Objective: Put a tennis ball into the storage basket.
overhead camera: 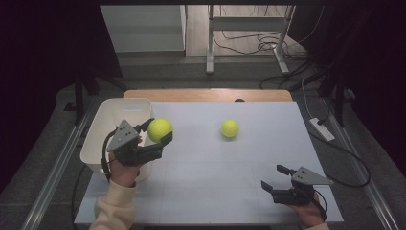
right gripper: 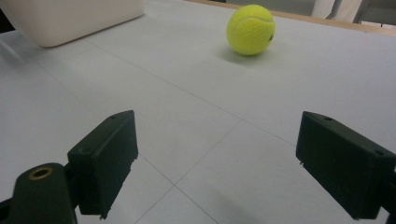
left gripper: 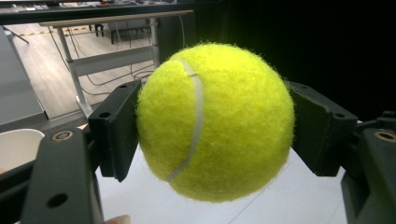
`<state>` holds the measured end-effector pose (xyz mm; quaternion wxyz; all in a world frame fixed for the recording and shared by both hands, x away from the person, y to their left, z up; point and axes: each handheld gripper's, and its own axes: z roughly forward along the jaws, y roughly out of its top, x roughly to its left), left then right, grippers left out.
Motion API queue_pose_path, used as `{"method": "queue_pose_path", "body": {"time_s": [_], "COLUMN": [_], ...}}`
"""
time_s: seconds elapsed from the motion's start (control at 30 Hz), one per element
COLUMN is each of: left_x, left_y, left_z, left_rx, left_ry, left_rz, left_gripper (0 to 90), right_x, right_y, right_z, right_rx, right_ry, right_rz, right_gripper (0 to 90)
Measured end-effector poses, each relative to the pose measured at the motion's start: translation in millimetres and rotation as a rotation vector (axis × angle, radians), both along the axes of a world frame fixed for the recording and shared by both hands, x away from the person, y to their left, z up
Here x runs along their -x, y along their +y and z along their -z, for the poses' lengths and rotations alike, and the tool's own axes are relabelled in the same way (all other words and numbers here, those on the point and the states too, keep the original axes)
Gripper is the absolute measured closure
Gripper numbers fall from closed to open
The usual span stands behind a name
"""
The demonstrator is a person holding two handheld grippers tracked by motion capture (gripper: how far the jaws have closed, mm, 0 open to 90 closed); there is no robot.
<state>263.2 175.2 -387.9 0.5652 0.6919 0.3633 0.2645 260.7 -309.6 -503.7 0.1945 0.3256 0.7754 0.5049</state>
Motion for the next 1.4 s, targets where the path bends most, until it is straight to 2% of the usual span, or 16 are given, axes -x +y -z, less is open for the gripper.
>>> {"method": "queue_pose_path", "body": {"time_s": [0.17,0.33,0.77,1.03,1.2,1.4], "left_x": [-3.2,-6.9,-19.1,-28.2,-31.3,-35.4], "left_y": [2.2,5.8,15.2,25.1,29.8,37.3], "left_z": [-3.9,-6.0,-8.1,-7.3,-6.9,-7.6], "left_rx": [-0.011,0.006,0.005,-0.007,-0.034,-0.018], "left_ry": [-0.004,0.0,0.019,0.041,0.04,0.051], "left_rz": [-0.009,-0.013,-0.053,-0.088,-0.108,-0.121], "left_gripper": [26.3,26.2,26.3,26.2,26.3,26.2], "right_x": [0.0,0.5,0.6,0.7,1.0,1.3], "right_y": [-0.4,-0.2,-0.1,-0.5,-0.7,-0.1], "right_z": [-0.1,-0.3,-0.2,-0.6,-0.8,-1.0], "right_rx": [0.003,0.002,0.001,0.004,0.004,0.004], "right_ry": [-0.002,-0.003,-0.003,-0.002,-0.003,-0.006], "right_rz": [0.002,0.004,0.003,0.005,0.007,0.008], "right_gripper": [12.9,12.9,12.9,12.9,12.9,12.9]}}
